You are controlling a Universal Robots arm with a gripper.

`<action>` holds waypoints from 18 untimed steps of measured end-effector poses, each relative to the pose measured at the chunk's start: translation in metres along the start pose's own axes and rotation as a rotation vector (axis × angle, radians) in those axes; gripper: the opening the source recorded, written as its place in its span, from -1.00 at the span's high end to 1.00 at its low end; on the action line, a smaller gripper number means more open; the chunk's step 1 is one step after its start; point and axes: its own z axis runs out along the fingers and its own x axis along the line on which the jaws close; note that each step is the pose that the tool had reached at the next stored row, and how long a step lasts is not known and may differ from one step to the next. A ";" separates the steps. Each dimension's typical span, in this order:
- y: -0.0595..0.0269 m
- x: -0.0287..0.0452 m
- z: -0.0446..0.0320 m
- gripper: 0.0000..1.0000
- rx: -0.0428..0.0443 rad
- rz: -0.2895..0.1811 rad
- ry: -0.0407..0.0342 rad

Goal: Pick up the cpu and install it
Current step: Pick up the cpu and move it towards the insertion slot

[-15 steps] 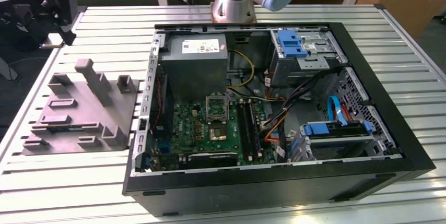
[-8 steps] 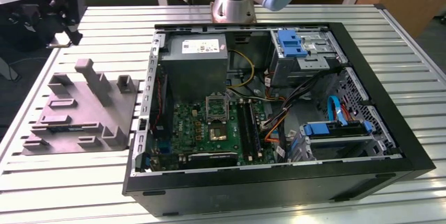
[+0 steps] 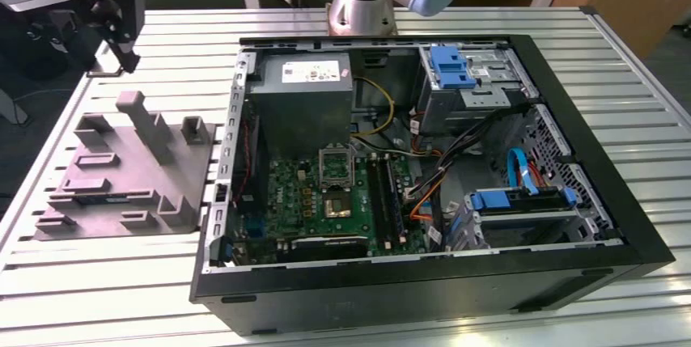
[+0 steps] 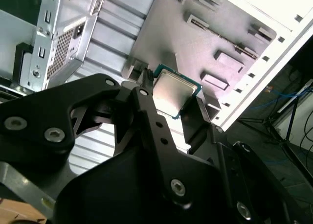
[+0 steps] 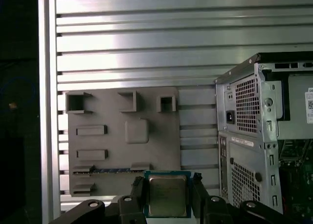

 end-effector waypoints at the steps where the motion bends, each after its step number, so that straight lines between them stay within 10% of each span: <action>1: -0.0009 -0.0006 0.0000 0.06 0.0000 0.000 0.0000; 14: 0.0008 -0.0372 0.0012 0.06 -0.0001 0.000 0.0002; 18: 0.0009 -0.0384 0.0012 0.06 0.0000 0.000 0.0003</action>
